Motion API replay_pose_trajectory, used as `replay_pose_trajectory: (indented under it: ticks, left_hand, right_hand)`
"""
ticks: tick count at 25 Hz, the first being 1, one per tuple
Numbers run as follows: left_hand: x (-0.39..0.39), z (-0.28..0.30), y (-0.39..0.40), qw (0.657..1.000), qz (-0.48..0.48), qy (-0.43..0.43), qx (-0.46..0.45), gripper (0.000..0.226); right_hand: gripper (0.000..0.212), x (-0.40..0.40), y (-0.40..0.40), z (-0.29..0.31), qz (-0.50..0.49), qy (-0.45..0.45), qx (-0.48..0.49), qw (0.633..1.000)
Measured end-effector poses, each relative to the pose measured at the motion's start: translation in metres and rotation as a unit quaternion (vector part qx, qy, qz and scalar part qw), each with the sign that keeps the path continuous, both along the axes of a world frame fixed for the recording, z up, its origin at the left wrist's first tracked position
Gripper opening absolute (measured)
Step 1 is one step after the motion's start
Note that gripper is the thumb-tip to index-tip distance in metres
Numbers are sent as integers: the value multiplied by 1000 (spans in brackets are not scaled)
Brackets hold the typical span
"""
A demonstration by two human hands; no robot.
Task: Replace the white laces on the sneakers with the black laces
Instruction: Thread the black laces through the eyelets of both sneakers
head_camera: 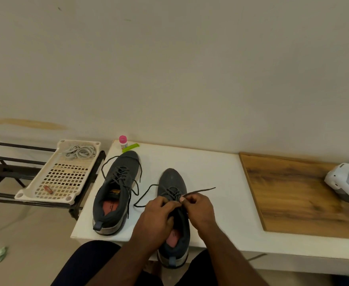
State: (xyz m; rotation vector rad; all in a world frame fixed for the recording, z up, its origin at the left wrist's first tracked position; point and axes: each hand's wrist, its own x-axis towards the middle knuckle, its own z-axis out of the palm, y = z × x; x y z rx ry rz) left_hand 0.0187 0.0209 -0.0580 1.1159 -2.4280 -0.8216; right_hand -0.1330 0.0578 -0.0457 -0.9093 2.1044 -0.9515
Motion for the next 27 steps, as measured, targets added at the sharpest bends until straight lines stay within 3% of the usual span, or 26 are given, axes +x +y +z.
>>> replay_pose_trajectory:
  ticks: [3,5,7,11,16,21,27]
  left_hand:
    - [0,0,-4,1000,5,2,4,39]
    - [-1,-2,-5,1000,12,3,5,37]
    - [-2,-3,-4,1000,10,9,-1,37]
    - [0,-5,-4,1000,6,16,-12,38]
    - [0,-6,-7,1000,2,18,3,37]
    - [0,-6,-6,1000,0,21,0,37]
    - [-1,-9,-7,1000,1,17,-8,40]
  right_hand:
    - [14,-1,0,16,-97,34,-111,988]
    - [10,-5,6,17,-156,-11,-188,970]
    - [4,-6,11,10,-119,-57,-160,978]
    - [8,1,-1,-4,1,41,-51,998]
    - [5,6,12,13,-173,20,-239,955]
    - [7,4,9,-6,-45,27,-79,995]
    - [9,-1,-5,-11,-80,-26,-84,993]
